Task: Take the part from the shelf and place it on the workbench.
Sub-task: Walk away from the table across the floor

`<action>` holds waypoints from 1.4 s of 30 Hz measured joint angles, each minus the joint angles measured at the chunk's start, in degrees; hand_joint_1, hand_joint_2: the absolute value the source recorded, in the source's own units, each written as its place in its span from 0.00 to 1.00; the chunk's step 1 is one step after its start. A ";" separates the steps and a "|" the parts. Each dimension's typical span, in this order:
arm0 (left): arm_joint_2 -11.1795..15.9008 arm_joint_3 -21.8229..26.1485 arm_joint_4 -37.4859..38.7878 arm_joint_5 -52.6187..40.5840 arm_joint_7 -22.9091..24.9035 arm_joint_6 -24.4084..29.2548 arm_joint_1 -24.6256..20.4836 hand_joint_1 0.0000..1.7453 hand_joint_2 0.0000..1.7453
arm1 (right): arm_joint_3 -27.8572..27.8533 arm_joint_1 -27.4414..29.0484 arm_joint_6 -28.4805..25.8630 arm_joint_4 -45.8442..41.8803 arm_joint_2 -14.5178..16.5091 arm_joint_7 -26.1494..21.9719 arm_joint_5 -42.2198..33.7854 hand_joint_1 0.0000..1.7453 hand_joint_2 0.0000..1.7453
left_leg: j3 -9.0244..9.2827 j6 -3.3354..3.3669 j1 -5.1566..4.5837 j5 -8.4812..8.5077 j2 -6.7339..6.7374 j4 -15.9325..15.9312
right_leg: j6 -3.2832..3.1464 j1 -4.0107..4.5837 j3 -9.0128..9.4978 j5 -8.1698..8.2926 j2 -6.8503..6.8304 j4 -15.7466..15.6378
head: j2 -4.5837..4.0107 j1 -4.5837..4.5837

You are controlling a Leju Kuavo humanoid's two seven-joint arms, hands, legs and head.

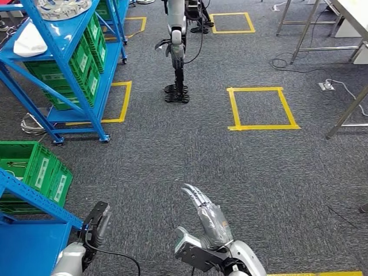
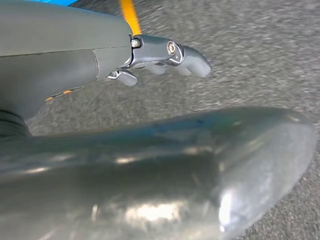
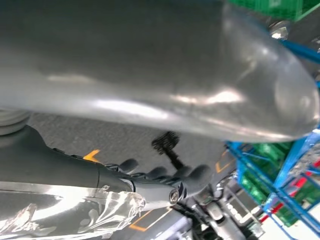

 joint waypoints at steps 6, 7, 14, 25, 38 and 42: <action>-0.12 -0.01 0.07 -0.01 -0.02 -0.02 -0.13 0.00 0.00 | 0.01 0.30 -0.02 0.01 -0.01 0.01 0.01 0.00 0.00 | 0.75 -1.25 0.50 -4.09 4.61 9.75 | 0.35 0.05 -3.38 2.52 -5.38 -0.01 | 0.00 -0.15; -0.13 -0.02 0.07 -0.01 -0.02 -0.01 -0.16 0.00 0.00 | 0.01 0.30 -0.02 0.01 -0.01 0.01 0.01 0.00 0.00 | 4.05 -1.47 0.58 -3.47 6.05 5.79 | 0.60 0.09 -3.70 2.71 -6.18 0.07 | 0.00 -0.15; -0.06 -0.03 0.07 0.03 -0.08 -0.03 -0.22 0.00 0.00 | 0.03 0.13 -0.10 -0.08 -0.07 -0.05 0.02 0.00 0.00 | 9.73 1.44 -0.03 -3.88 6.14 -3.54 | 2.75 -0.08 -4.48 1.48 -7.56 2.35 | 0.00 0.18; -0.43 -0.03 0.13 0.03 0.27 -0.62 -0.55 0.00 0.00 | 0.03 0.11 -0.11 -0.08 -0.21 -0.08 0.13 0.00 0.00 | 7.88 1.54 -0.18 -1.93 -2.38 -3.39 | 1.46 -0.30 -2.70 1.69 3.92 1.16 | 0.00 0.65; -2.27 0.11 -1.06 0.43 2.34 -0.77 -0.15 0.00 0.00 | 0.27 0.30 -0.34 -0.10 -0.44 -0.16 0.13 0.00 0.00 | 6.03 -0.84 -0.05 -4.00 6.54 1.78 | 0.59 0.13 -2.78 2.65 -5.79 -0.32 | 0.00 0.14; -3.22 0.14 -1.89 0.42 2.84 -1.08 -0.24 0.00 0.00 | 0.29 0.20 -0.47 -0.10 -0.51 -0.22 0.18 0.00 0.00 | 8.58 0.89 -0.46 -2.93 7.80 -3.53 | 1.62 0.72 -2.75 2.14 -8.46 0.21 | 0.00 0.42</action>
